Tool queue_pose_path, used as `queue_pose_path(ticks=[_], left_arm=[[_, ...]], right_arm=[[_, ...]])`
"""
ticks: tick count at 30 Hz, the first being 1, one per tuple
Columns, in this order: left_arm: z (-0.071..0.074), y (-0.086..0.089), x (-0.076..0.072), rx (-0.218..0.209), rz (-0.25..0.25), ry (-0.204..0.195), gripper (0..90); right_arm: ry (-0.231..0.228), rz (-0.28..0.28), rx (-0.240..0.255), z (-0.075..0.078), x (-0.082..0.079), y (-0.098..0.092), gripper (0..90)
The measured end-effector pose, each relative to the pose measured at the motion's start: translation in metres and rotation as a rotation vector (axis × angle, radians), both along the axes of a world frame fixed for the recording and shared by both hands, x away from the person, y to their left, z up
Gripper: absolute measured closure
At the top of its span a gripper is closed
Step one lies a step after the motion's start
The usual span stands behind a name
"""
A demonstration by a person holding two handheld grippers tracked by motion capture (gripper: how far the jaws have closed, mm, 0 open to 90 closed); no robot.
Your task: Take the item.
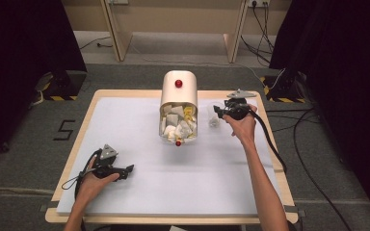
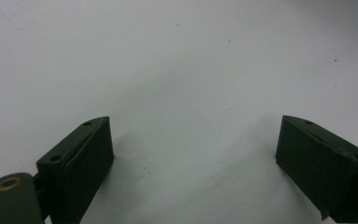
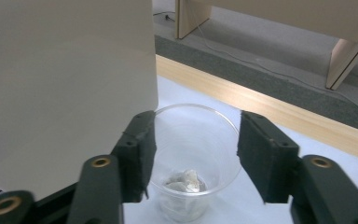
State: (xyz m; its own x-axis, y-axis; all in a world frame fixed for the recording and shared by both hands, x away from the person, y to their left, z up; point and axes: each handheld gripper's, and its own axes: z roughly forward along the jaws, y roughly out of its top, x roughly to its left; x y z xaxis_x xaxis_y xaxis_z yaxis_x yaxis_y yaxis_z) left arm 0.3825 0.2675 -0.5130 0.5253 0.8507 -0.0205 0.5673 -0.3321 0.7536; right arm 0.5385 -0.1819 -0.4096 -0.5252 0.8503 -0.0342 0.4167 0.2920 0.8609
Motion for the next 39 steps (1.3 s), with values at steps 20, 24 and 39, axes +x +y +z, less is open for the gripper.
queue_pose_path(ticks=[20, 24, 39], left_arm=[[0.0, 0.0, 0.0, 0.001, -0.001, 0.002, 9.9], [0.0, 0.0, 0.0, 0.001, 0.0, 0.002, 9.9], [0.0, 0.0, 0.0, 0.0, 0.0, 0.001, 9.9]], right_arm=[[0.033, -0.006, 0.015, 0.001, -0.007, 0.003, 21.0], [0.036, -0.008, 0.01, 0.0, -0.01, 0.003, 20.5], [0.057, -0.002, 0.011, -0.005, -0.033, -0.007, 19.5]])
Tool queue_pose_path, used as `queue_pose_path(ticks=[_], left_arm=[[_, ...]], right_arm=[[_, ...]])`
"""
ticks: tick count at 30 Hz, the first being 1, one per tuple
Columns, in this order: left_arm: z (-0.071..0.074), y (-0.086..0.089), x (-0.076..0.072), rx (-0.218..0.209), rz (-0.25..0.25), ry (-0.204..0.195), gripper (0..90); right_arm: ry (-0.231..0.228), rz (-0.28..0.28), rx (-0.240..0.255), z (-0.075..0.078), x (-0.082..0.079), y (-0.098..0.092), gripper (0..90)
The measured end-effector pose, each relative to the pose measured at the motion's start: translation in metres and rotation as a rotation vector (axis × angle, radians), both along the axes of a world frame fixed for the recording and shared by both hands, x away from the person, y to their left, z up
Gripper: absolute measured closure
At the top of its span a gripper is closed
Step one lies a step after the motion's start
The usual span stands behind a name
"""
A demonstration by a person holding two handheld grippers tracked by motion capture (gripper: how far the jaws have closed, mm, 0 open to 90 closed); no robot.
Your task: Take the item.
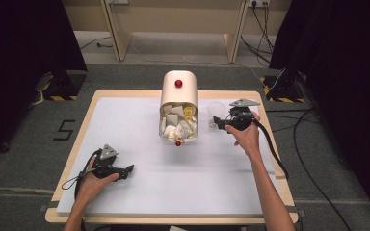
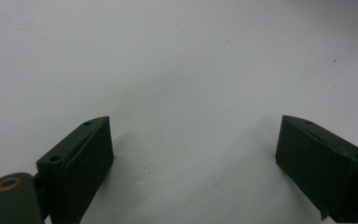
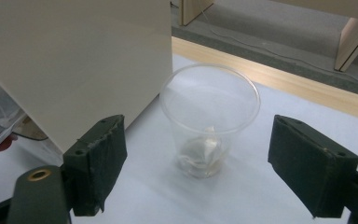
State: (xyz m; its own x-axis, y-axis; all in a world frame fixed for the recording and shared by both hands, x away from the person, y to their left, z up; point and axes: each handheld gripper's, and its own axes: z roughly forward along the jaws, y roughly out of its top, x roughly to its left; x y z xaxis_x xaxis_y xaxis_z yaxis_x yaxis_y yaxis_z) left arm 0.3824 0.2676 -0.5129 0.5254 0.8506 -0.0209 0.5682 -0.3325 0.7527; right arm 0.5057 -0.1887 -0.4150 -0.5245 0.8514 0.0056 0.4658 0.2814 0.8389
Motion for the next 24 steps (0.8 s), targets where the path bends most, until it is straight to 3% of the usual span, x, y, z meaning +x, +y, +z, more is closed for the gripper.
queue_pose_path(ticks=[8, 24], left_arm=[[0.0, 0.0, 0.0, 0.0, 0.0, 0.0, 9.9], [0.0, 0.0, 0.0, 0.0, 0.0, -0.001, 9.9]], right_arm=[[0.006, -0.005, 0.005, -0.003, -0.011, -0.003, 17.6], [0.033, 0.015, -0.034, -0.03, -0.039, -0.004, 16.8]])
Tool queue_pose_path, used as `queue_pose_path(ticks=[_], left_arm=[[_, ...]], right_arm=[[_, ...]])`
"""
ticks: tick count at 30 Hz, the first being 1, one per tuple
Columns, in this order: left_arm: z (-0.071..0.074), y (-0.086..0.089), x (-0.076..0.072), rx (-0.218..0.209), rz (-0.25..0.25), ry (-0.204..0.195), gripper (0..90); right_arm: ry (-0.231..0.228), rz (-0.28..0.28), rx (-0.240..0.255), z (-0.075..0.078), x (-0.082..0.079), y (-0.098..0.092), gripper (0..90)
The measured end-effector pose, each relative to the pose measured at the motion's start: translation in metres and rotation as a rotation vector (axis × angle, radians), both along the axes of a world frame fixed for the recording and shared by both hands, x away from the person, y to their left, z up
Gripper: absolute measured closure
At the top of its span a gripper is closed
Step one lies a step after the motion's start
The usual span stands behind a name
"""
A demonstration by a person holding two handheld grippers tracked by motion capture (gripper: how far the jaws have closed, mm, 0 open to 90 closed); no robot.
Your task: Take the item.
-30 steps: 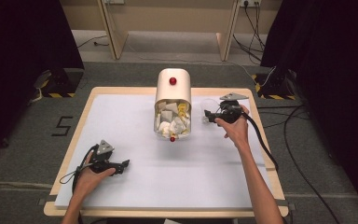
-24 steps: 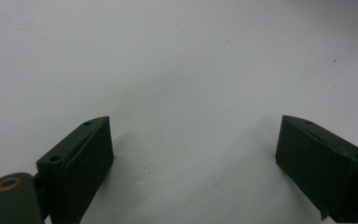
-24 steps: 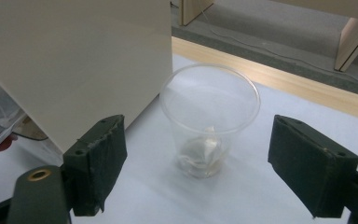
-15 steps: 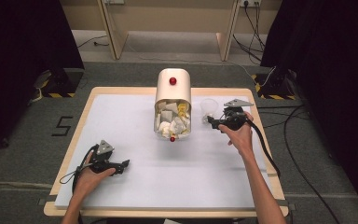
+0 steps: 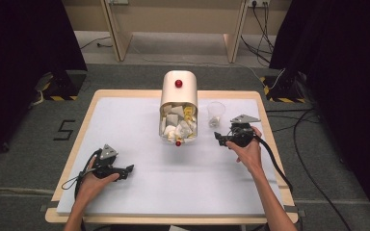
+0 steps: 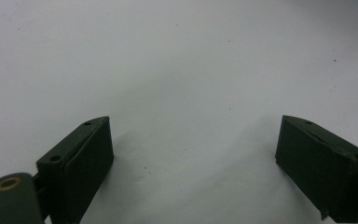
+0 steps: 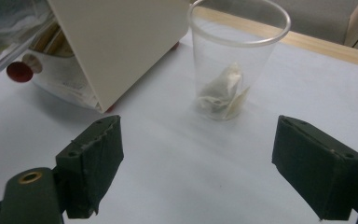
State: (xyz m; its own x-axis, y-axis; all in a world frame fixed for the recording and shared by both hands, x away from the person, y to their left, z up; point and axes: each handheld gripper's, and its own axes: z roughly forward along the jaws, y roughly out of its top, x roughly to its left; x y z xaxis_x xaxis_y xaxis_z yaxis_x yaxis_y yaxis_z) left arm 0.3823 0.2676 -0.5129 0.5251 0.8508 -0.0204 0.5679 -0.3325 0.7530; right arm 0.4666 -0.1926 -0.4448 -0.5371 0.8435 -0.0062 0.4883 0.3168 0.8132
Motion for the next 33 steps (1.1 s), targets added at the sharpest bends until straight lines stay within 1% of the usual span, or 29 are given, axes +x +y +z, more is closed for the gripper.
queue_pose_path(ticks=[5, 8, 13, 16, 18, 19, 20, 22, 26, 29, 33], left_arm=[[0.0, 0.0, 0.0, 0.0, 0.0, 0.0, 9.9], [0.0, 0.0, 0.0, -0.001, 0.0, 0.0, 9.9], [0.0, 0.0, 0.0, 0.0, 0.0, 0.0, 9.9], [0.0, 0.0, 0.0, 0.0, 0.0, 0.0, 9.9], [0.0, 0.0, 0.0, -0.001, 0.0, 0.0, 9.9], [0.0, 0.0, 0.0, -0.001, 0.0, 0.0, 9.9], [0.0, 0.0, 0.0, -0.001, 0.0, -0.001, 10.0], [0.0, 0.0, 0.0, 0.0, 0.0, -0.001, 9.9], [0.0, 0.0, 0.0, 0.0, 0.0, -0.001, 9.9], [0.0, 0.0, 0.0, 0.0, 0.0, -0.001, 10.0], [0.0, 0.0, 0.0, 0.001, 0.0, -0.002, 9.9]], right_arm=[[0.002, 0.019, -0.007, -0.007, -0.012, 0.001, 17.0], [0.002, 0.03, -0.025, -0.009, -0.019, 0.002, 16.9], [0.005, 0.054, -0.026, -0.013, -0.029, 0.003, 17.8], [-0.003, 0.051, -0.026, -0.016, -0.035, 0.003, 18.7], [0.003, 0.053, -0.022, -0.021, -0.042, 0.001, 18.9], [0.003, 0.053, -0.022, -0.021, -0.042, 0.001, 18.9], [0.012, 0.052, -0.031, -0.023, -0.045, 0.001, 18.3], [0.011, 0.05, -0.035, -0.024, -0.046, 0.001, 18.3], [0.007, 0.067, -0.042, -0.026, -0.052, 0.004, 19.3], [0.017, 0.068, -0.044, -0.026, -0.056, 0.005, 19.5], [0.018, 0.073, -0.052, -0.028, -0.059, 0.006, 19.6]])
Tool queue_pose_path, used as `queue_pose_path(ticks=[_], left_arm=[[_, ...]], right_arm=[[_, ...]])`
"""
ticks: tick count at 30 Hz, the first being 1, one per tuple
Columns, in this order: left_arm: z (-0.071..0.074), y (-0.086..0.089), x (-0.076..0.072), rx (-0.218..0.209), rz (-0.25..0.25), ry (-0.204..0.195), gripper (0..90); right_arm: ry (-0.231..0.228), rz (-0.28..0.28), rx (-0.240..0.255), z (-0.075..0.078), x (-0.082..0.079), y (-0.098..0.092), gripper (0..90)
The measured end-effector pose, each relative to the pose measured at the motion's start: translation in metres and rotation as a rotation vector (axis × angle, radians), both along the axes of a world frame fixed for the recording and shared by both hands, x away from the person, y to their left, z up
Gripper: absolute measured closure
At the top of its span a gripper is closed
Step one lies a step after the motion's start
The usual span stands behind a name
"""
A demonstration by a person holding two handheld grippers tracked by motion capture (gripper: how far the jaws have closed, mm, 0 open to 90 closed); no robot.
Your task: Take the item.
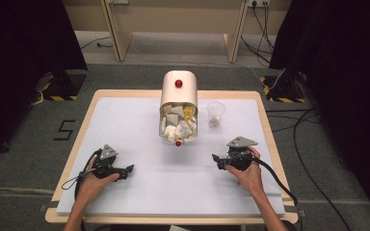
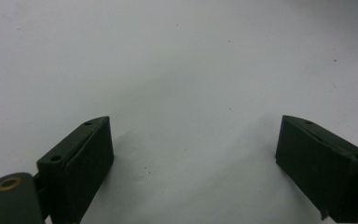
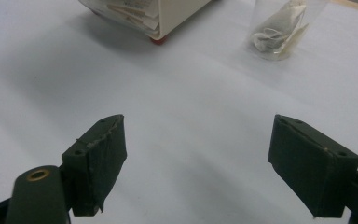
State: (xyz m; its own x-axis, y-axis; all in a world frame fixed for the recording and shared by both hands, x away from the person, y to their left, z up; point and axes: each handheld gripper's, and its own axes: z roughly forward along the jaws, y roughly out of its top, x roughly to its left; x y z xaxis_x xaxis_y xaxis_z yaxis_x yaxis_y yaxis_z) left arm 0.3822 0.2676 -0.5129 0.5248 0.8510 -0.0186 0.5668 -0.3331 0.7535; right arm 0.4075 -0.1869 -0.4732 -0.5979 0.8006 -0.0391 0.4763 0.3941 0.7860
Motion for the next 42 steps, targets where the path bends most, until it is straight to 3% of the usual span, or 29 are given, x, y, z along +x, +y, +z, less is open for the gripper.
queue_pose_path(ticks=[5, 17, 29, 40, 42], left_arm=[[0.0, 0.0, 0.0, 0.0, 0.0, 0.0, 10.0], [0.0, 0.0, 0.0, 0.001, -0.001, 0.0, 9.9], [0.0, 0.0, 0.0, 0.001, -0.001, 0.0, 10.0], [0.0, 0.0, 0.0, 0.001, 0.0, 0.0, 10.0], [0.0, 0.0, 0.0, 0.002, 0.0, 0.0, 10.0]], right_arm=[[0.004, 0.004, 0.008, -0.002, -0.006, 0.0, 20.6], [0.033, -0.03, 0.05, -0.01, -0.019, -0.021, 20.2], [0.045, -0.006, 0.009, -0.015, -0.031, -0.016, 17.6], [0.104, 0.044, -0.042, -0.026, -0.041, -0.007, 17.3], [0.084, 0.041, -0.056, -0.029, -0.045, -0.005, 16.6]])
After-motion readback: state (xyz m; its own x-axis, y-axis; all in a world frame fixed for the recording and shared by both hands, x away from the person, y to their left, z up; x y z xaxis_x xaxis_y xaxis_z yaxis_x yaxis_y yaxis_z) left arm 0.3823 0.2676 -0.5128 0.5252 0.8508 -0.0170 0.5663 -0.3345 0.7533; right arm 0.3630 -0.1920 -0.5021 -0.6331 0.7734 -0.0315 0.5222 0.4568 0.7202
